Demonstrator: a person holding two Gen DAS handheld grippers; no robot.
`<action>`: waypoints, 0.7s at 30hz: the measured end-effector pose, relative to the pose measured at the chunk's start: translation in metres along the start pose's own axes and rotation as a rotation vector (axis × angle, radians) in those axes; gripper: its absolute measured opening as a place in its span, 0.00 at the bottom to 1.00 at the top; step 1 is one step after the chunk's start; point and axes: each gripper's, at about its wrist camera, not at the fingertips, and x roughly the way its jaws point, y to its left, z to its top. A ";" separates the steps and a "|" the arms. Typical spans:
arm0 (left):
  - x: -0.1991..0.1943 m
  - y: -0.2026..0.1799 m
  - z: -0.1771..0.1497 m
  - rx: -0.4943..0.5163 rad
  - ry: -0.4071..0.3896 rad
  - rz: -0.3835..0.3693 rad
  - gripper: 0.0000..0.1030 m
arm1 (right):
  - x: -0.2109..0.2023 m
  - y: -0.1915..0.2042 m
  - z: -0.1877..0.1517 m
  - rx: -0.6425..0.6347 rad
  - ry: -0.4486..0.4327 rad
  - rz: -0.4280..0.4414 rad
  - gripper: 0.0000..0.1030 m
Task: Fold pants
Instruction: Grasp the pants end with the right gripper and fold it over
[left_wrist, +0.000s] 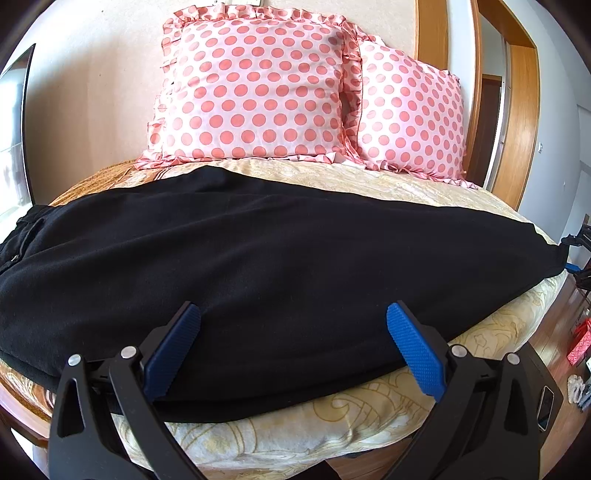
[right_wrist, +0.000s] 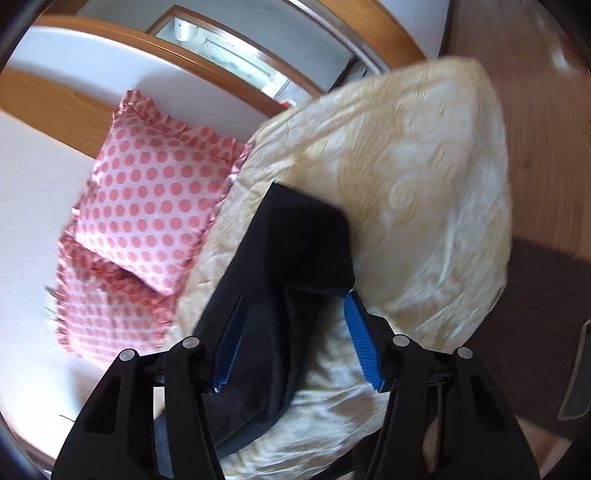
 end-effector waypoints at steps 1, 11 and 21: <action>0.000 0.000 0.000 0.001 0.000 0.000 0.98 | 0.003 0.002 -0.003 -0.007 0.009 0.004 0.54; 0.000 -0.001 0.000 0.001 -0.001 -0.001 0.98 | 0.013 0.010 0.012 -0.150 -0.144 -0.200 0.15; 0.001 -0.003 0.000 0.017 0.004 0.011 0.98 | 0.007 0.110 -0.025 -0.547 -0.246 -0.095 0.06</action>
